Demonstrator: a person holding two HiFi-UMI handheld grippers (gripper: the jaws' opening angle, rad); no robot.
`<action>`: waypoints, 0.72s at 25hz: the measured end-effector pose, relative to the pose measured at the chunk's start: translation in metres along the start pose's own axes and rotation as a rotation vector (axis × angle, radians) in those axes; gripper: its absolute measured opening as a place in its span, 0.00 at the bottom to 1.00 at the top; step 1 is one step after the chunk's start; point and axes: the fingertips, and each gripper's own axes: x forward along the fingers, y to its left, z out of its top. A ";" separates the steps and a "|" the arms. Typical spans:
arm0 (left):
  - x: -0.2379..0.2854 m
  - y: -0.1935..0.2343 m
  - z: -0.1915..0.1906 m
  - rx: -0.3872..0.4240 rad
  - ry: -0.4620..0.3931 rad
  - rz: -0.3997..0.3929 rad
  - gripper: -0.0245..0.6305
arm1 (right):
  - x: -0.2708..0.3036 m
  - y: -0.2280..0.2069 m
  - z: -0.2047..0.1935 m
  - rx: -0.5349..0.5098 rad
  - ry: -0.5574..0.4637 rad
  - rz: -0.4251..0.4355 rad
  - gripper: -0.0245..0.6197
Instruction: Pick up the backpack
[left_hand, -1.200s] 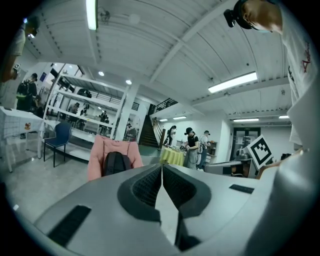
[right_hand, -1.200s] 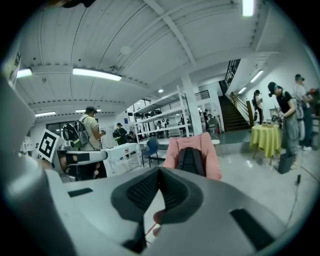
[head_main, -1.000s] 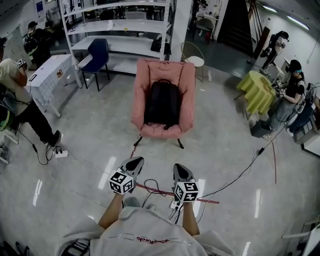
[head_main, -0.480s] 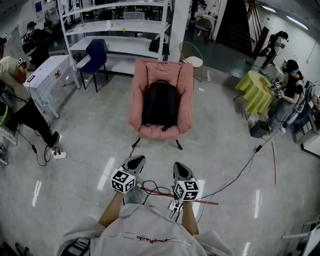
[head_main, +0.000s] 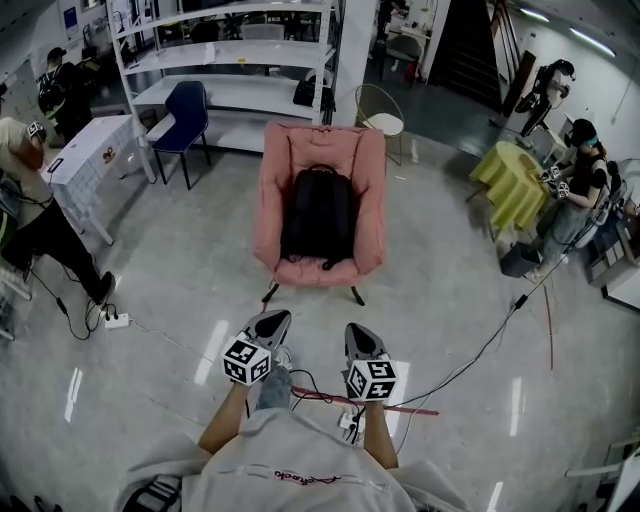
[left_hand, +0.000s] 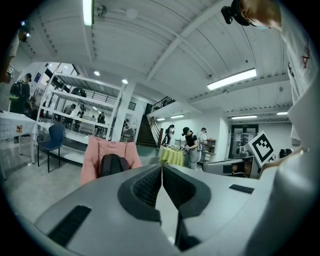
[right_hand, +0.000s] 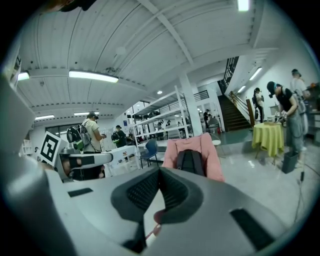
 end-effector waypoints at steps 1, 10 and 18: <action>0.006 0.005 0.000 -0.001 0.002 -0.001 0.06 | 0.007 -0.003 0.001 -0.001 0.002 0.000 0.07; 0.075 0.066 0.023 -0.003 -0.009 -0.039 0.06 | 0.087 -0.031 0.031 -0.020 0.010 -0.017 0.07; 0.131 0.133 0.052 -0.008 0.003 -0.072 0.06 | 0.170 -0.047 0.066 -0.024 0.026 -0.033 0.07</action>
